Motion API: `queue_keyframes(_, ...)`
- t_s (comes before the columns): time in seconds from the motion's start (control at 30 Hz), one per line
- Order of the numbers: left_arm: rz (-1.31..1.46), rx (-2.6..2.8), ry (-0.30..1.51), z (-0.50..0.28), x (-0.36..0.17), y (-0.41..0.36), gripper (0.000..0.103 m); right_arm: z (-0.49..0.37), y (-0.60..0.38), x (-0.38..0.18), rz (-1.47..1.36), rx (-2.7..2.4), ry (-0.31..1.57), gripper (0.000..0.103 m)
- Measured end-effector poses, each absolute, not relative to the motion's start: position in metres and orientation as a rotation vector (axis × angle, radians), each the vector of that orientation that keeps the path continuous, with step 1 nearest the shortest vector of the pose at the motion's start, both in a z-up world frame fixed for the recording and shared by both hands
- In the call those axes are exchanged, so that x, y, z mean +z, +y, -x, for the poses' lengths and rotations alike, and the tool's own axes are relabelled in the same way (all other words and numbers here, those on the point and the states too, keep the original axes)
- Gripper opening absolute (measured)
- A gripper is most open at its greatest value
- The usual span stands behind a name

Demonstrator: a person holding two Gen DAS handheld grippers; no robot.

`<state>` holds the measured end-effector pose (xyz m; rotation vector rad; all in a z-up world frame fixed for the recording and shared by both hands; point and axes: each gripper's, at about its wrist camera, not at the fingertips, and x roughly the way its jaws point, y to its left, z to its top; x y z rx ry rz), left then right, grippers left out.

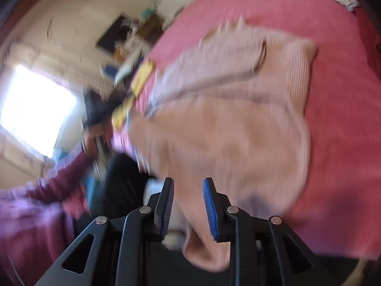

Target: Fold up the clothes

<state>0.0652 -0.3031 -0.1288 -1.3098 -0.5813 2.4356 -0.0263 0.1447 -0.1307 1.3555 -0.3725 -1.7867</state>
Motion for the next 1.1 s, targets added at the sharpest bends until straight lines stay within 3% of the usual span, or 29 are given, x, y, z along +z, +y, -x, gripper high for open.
queue_keyframes(0.07, 1.359, 2.359, -0.381, -0.071, -0.132, -0.285, 0.042, 0.047, 0.131, -0.125, -1.334, -1.845, -0.327, 0.027)
queue_keyframes(0.17, 1.309, 2.369, -0.236, -0.056, -0.108, -0.281, 0.043, 0.093, 0.11, -0.127, -1.323, -1.907, -0.245, 0.027)
queue_keyframes(0.2, 1.29, 2.374, -0.195, -0.05, -0.1, -0.281, 0.048, 0.104, 0.103, -0.131, -1.323, -1.912, -0.222, 0.028)
queue_keyframes(0.23, 1.271, 2.377, -0.154, -0.043, -0.091, -0.281, 0.066, 0.12, 0.096, -0.134, -1.326, -1.922, -0.204, 0.028)
queue_keyframes(0.3, 1.253, 2.429, -0.165, -0.018, -0.078, -0.285, 0.084, 0.156, 0.082, -0.142, -1.332, -1.945, -0.168, 0.028)
queue_keyframes(0.5, 1.255, 2.598, -0.243, 0.108, -0.065, -0.295, 0.084, 0.244, 0.045, -0.165, -1.352, -1.987, -0.122, 0.029)
queue_keyframes(0.73, 1.461, 2.341, -0.131, 0.237, -0.123, -0.244, 0.084, 0.349, 0.019, -0.185, -1.397, -2.0, -0.129, 0.03)
queue_keyframes(1.0, 1.426, 2.231, -0.064, 0.28, -0.156, -0.207, 0.084, 0.391, 0.003, -0.219, -1.466, -1.835, -0.085, 0.03)
queue_keyframes(1.1, 1.363, 2.207, -0.124, 0.281, -0.155, -0.201, 0.084, 0.396, 0.003, -0.225, -1.45, -1.815, -0.174, 0.03)
